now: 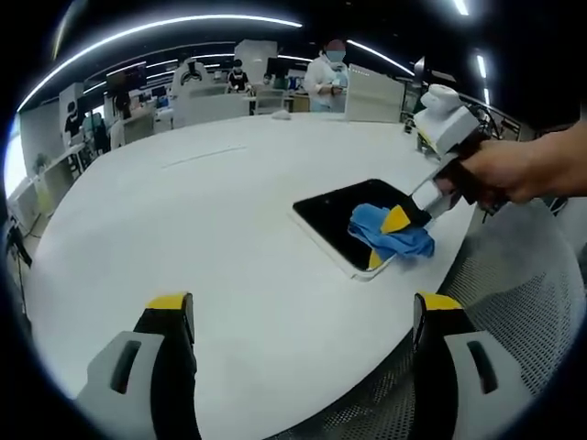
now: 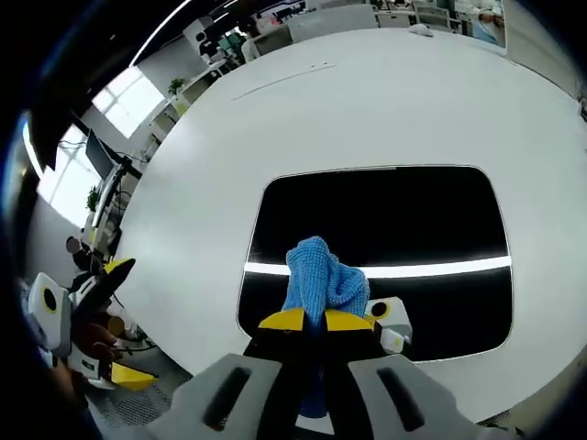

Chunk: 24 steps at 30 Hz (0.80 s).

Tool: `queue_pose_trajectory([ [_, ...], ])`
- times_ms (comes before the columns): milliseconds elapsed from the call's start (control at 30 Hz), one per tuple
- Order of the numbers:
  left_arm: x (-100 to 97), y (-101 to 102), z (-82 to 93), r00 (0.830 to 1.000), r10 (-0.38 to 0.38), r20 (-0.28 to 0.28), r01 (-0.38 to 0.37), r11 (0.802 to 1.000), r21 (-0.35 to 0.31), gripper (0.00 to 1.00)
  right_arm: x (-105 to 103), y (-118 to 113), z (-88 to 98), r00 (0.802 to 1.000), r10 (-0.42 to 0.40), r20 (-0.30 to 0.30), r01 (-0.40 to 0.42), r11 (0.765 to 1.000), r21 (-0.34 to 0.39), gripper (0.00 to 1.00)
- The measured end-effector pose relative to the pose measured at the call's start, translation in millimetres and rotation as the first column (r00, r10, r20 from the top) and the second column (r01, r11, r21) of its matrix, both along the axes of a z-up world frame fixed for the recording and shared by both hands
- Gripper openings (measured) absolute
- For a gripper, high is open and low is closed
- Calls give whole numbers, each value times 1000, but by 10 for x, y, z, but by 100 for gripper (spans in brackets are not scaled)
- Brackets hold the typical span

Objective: Wipe the mirror surface with the cleaning cloth until all visible marks leave the cleaned area.

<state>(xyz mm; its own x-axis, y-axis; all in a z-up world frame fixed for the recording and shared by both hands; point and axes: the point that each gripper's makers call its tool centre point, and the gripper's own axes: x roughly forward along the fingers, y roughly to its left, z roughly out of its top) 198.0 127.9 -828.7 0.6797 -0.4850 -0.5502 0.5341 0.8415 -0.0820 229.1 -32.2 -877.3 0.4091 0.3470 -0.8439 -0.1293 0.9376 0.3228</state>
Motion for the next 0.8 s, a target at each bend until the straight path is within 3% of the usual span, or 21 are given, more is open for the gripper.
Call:
queue_pose_trajectory([
  [800, 0, -10, -1, 1000, -2, -4, 2, 1000, -3, 99, -13, 543, 17, 994, 105, 4, -105, 994, 18, 0],
])
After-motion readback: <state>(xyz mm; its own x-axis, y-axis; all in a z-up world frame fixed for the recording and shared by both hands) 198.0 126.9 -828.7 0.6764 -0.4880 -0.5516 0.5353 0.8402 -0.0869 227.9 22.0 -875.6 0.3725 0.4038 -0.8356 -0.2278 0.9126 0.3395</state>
